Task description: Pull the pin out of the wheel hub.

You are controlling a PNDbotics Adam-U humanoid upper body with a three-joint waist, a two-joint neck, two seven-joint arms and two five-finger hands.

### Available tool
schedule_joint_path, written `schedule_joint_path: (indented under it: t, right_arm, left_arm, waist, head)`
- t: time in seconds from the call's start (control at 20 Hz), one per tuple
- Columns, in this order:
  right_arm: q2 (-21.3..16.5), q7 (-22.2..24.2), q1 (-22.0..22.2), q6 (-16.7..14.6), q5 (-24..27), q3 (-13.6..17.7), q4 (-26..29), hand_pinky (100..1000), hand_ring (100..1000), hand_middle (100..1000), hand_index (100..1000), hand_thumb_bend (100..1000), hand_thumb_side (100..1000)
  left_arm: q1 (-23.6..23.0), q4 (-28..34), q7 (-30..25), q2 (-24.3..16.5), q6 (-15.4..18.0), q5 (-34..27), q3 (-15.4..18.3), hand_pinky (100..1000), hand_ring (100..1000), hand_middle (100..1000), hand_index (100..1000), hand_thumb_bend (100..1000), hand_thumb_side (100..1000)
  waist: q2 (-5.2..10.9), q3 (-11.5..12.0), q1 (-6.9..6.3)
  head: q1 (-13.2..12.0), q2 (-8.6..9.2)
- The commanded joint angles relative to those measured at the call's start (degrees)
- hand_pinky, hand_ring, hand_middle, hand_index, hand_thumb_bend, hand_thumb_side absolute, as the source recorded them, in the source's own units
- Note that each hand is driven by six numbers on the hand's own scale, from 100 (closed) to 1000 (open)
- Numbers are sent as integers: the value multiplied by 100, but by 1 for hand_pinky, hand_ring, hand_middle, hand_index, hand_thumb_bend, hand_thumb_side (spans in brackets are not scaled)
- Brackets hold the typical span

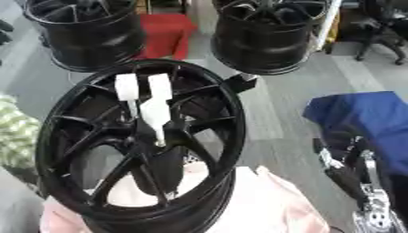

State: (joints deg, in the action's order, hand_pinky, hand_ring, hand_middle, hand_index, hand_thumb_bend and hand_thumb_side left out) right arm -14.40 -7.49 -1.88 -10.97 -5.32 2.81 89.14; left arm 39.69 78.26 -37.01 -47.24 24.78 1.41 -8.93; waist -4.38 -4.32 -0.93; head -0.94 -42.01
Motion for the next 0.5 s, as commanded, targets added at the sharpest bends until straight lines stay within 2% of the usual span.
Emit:
schedule_joint_path:
  t: [0.05, 0.25, 0.5]
  right_arm:
    - [-143, 22, -17, -10, -18, 4, 52, 564, 700, 740, 927, 424, 447]
    - [-137, 33, -13, -13, -12, -7, 46, 564, 700, 740, 926, 425, 447]
    - [-131, 36, -15, -13, -5, -8, 40, 564, 700, 740, 926, 425, 447]
  left_arm:
    - [493, -422, -340, 97, 280, 259, -364, 786, 773, 789, 862, 342, 439]
    - [1036, -917, -574, 605, 441, 550, -696, 786, 776, 797, 869, 350, 448]
    - [1375, -1235, -844, 1078, 549, 892, -982, 788, 778, 805, 876, 354, 451]
  waist:
    - [105, -19, -3]
    - [110, -49, 1]
    - [108, -71, 9]
  head:
    - [-20, 53]
    - [-34, 49]
    - [-57, 38]
